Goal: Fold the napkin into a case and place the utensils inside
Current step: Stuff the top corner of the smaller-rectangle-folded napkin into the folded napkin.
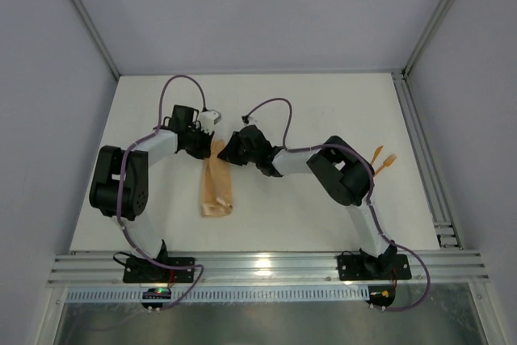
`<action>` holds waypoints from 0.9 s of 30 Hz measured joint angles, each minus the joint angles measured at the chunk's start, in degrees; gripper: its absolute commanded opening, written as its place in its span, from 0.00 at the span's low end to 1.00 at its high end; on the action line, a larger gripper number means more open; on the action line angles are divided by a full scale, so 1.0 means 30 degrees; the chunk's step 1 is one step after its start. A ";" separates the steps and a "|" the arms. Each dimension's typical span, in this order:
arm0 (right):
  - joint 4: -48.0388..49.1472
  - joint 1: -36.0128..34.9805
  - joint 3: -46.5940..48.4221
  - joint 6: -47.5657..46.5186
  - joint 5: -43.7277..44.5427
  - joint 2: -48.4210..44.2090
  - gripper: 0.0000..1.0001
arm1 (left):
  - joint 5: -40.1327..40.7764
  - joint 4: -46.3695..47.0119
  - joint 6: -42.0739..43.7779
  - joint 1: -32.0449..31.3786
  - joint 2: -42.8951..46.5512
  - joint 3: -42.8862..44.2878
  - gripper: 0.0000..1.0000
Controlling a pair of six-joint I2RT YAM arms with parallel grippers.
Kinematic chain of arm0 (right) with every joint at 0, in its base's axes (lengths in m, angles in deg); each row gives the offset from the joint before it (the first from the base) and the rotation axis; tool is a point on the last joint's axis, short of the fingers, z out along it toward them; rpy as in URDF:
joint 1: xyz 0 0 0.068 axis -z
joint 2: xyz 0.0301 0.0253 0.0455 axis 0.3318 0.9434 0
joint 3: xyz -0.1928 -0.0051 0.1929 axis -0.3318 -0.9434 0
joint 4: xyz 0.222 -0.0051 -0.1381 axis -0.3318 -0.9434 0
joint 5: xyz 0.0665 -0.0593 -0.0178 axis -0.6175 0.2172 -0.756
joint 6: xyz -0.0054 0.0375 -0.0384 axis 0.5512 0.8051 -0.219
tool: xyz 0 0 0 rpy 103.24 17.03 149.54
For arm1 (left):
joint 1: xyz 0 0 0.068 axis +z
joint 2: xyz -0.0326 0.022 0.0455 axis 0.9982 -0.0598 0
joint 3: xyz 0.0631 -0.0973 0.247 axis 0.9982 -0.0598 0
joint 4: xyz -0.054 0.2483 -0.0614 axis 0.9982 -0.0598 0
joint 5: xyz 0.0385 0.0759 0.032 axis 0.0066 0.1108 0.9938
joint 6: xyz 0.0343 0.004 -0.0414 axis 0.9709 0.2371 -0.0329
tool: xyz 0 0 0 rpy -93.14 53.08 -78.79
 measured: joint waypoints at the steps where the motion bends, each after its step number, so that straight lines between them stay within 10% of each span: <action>1: -0.0022 -0.0022 -0.0240 -0.0189 0.0000 -0.0211 0.22 | -0.0051 0.0000 0.0000 0.0000 0.0000 0.0000 0.00; 27: 0.0328 0.0240 0.2812 0.2178 -0.0801 0.2543 0.18 | -0.1406 0.0044 -0.0233 0.0044 0.0583 -0.0270 0.00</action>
